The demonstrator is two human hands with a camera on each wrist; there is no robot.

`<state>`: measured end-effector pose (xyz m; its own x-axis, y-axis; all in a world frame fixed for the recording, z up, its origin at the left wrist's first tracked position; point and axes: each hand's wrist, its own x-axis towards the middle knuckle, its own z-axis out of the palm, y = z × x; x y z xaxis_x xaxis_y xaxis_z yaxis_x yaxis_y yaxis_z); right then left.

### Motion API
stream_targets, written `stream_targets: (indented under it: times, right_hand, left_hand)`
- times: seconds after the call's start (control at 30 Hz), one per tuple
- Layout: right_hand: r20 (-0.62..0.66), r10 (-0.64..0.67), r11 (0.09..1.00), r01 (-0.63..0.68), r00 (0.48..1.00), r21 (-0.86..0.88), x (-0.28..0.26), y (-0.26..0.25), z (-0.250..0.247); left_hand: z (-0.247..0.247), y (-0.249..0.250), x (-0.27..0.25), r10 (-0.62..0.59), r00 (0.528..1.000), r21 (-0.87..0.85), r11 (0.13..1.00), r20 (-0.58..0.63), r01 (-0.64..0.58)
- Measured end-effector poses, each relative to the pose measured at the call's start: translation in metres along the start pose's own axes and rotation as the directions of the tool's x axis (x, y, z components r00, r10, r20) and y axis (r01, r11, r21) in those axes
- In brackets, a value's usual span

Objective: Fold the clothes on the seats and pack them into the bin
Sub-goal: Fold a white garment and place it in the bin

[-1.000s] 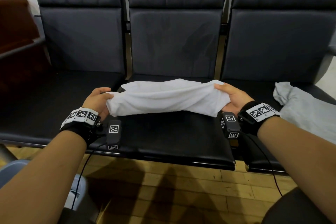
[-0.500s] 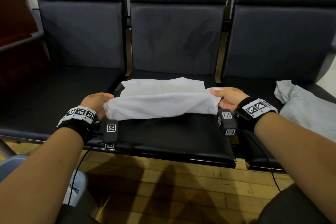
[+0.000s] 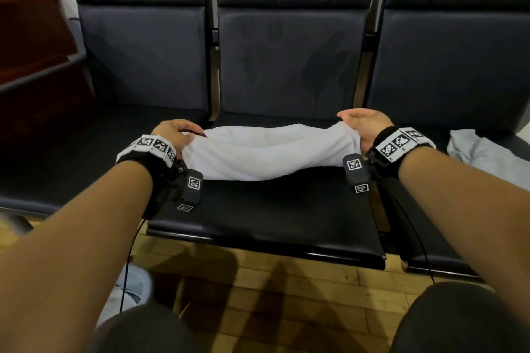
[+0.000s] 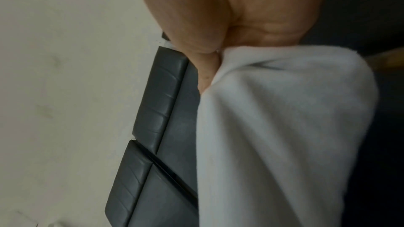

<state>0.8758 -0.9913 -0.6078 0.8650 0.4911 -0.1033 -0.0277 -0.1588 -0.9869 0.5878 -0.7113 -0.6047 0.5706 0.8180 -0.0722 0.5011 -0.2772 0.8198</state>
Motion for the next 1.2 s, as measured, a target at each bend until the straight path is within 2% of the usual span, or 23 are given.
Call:
stream_targets:
  times: [0.17, 0.3, 0.4, 0.47, 0.57, 0.63, 0.7, 0.8, 0.9, 0.97, 1.03, 1.1, 1.2]
  right_hand:
    - [-0.045, -0.014, 1.000, 0.014, 0.999, -0.015, 0.036, -0.076, -0.008]
    - [0.048, -0.125, 0.991, 0.127, 0.991, -0.046, 0.046, -0.141, -0.016]
    - [0.069, -0.230, 0.931, 0.241, 0.971, -0.275, 0.039, -0.177, -0.016]
    - [0.023, -0.317, 0.861, 0.298, 0.948, -0.411, 0.041, -0.189, -0.020]
    - [0.018, -0.401, 0.783, 0.353, 0.916, -0.512, 0.038, -0.196, -0.025]
    - [-0.001, -0.417, 0.770, 0.353, 0.909, -0.532, 0.037, -0.199, -0.028]
    - [-0.070, -0.404, 0.823, 0.329, 0.912, -0.463, 0.039, -0.201, -0.030]
    - [-0.130, -0.307, 0.907, 0.248, 0.943, -0.340, 0.035, -0.204, -0.036]
    - [-0.132, -0.228, 0.934, 0.178, 0.965, -0.311, 0.031, -0.203, -0.040]
    - [-0.137, -0.152, 0.948, 0.105, 0.979, -0.301, 0.031, -0.199, -0.041]
    - [-0.056, -0.051, 0.962, 0.034, 0.997, -0.271, 0.034, -0.192, -0.043]
    - [0.022, -0.035, 0.923, 0.041, 0.999, -0.382, 0.042, -0.185, -0.045]
    - [0.041, -0.103, 0.768, 0.105, 0.994, -0.631, 0.052, -0.175, -0.047]
  left_hand:
    - [-0.041, 0.057, 0.030, 0.091, 0.996, 0.003, 0.996, -0.018, -0.091]
    - [-0.076, 0.114, 0.048, 0.157, 0.986, -0.026, 0.987, -0.060, -0.158]
    - [-0.089, 0.155, 0.037, 0.183, 0.983, -0.027, 0.983, -0.017, -0.183]
    - [-0.093, 0.171, 0.035, 0.222, 0.975, 0.112, 0.969, -0.007, -0.220]
    - [-0.100, 0.179, 0.040, 0.281, 0.952, 0.245, 0.938, -0.125, -0.245]
    - [-0.103, 0.179, 0.043, 0.308, 0.937, 0.246, 0.933, -0.163, -0.263]
    - [-0.107, 0.179, 0.048, 0.322, 0.932, 0.198, 0.937, -0.167, -0.289]
    - [-0.113, 0.176, 0.056, 0.310, 0.931, 0.107, 0.950, -0.190, -0.295]
    - [-0.112, 0.177, 0.055, 0.292, 0.934, 0.082, 0.956, -0.206, -0.281]
    - [-0.110, 0.176, 0.055, 0.281, 0.940, 0.126, 0.957, -0.194, -0.261]
    - [-0.108, 0.173, 0.055, 0.235, 0.959, 0.167, 0.964, -0.161, -0.208]
    - [-0.104, 0.171, 0.057, 0.192, 0.978, 0.195, 0.965, -0.082, -0.174]
    - [-0.089, 0.166, 0.070, 0.200, 0.979, 0.413, 0.891, 0.022, -0.191]
